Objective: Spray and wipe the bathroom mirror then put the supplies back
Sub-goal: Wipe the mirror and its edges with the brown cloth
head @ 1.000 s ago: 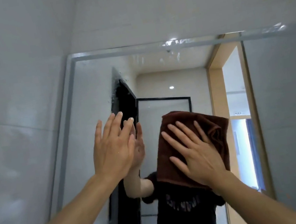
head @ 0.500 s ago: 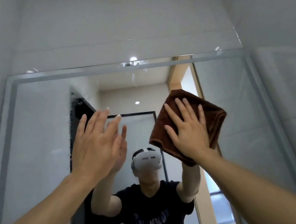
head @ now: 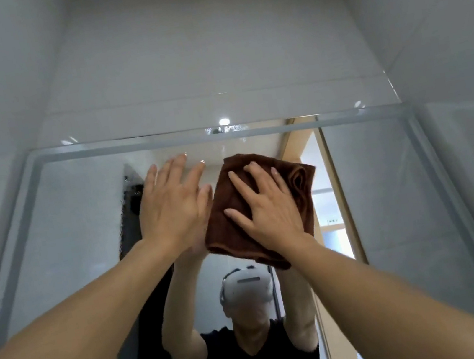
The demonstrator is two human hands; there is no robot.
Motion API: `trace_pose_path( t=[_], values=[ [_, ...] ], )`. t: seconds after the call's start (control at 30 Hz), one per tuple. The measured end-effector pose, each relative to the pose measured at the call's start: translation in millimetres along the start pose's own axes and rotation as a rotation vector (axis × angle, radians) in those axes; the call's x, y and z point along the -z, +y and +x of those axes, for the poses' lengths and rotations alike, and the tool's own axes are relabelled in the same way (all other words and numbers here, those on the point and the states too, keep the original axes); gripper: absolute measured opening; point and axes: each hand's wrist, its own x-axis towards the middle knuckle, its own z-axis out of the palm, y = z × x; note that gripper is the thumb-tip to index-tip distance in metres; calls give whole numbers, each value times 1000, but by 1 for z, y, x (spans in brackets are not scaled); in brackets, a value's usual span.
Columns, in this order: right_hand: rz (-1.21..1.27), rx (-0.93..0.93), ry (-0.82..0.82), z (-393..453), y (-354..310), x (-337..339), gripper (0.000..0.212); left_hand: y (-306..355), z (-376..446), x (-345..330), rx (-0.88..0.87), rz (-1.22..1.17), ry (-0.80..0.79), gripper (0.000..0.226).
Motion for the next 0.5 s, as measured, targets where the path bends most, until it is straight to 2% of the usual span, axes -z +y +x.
trace_pose_path(
  t=[0.1, 0.2, 0.37, 0.5],
  values=[
    [-73, -86, -7, 18, 55, 18, 74, 6, 4, -5, -49, 33, 3, 53],
    [-88, -189, -10, 41, 80, 23, 69, -5, 4, -3, -80, 36, -1, 54],
    [-87, -271, -96, 89, 52, 19, 64, -48, 3, 11, -67, 58, 7, 54],
    [-46, -167, -113, 120, -7, 6, 65, -78, 7, 15, -1, 64, 15, 51]
  ],
)
